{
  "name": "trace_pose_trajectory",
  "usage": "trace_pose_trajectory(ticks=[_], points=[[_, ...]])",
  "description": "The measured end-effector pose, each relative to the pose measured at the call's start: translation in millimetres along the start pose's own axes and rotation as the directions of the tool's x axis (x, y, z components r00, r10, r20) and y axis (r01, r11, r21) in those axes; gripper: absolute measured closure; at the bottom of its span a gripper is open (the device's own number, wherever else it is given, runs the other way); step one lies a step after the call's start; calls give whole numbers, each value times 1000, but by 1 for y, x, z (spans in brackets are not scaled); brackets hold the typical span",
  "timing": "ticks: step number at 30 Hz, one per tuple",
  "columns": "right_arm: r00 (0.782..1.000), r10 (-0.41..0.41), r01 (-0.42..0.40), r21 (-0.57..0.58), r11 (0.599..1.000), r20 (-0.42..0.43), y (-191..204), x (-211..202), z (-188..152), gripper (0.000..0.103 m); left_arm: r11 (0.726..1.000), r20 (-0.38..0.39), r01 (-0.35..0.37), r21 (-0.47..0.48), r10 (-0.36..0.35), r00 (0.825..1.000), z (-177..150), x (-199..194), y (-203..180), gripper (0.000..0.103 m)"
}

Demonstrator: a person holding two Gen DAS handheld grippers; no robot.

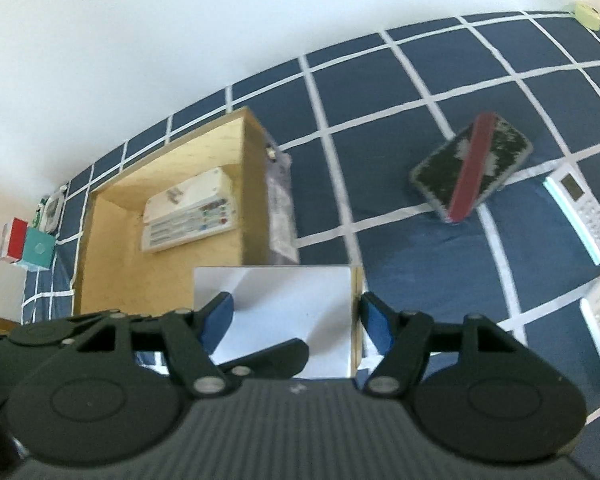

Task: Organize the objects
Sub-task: 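Lift the notepad with the right tool and carry it over the box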

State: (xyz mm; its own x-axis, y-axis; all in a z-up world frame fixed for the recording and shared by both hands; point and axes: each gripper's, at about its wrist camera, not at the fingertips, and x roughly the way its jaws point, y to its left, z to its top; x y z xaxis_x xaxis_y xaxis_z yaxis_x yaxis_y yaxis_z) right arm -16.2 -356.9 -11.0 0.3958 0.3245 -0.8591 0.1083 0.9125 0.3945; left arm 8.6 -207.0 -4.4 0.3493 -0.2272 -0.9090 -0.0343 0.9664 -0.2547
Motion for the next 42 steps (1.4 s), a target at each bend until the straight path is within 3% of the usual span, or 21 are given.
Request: trace_pose_trajectory(ticks=[13, 23, 33, 42], points=[[1000, 1, -1, -51, 999, -1, 81, 23, -11, 34, 999, 27, 1, -43, 0, 1000, -13, -30, 77, 33], [999, 1, -5, -93, 996, -38, 136, 61, -5, 34, 995, 20, -2, -100, 4, 1000, -6, -31, 142, 33], [994, -3, -10, -127, 992, -106, 168, 122, 19, 34, 986, -18, -2, -165, -1, 1000, 13, 0, 200, 33], [986, -11, -9, -120, 993, -164, 172, 173, 35, 34, 981, -66, -3, -195, -10, 998, 27, 36, 229, 33]])
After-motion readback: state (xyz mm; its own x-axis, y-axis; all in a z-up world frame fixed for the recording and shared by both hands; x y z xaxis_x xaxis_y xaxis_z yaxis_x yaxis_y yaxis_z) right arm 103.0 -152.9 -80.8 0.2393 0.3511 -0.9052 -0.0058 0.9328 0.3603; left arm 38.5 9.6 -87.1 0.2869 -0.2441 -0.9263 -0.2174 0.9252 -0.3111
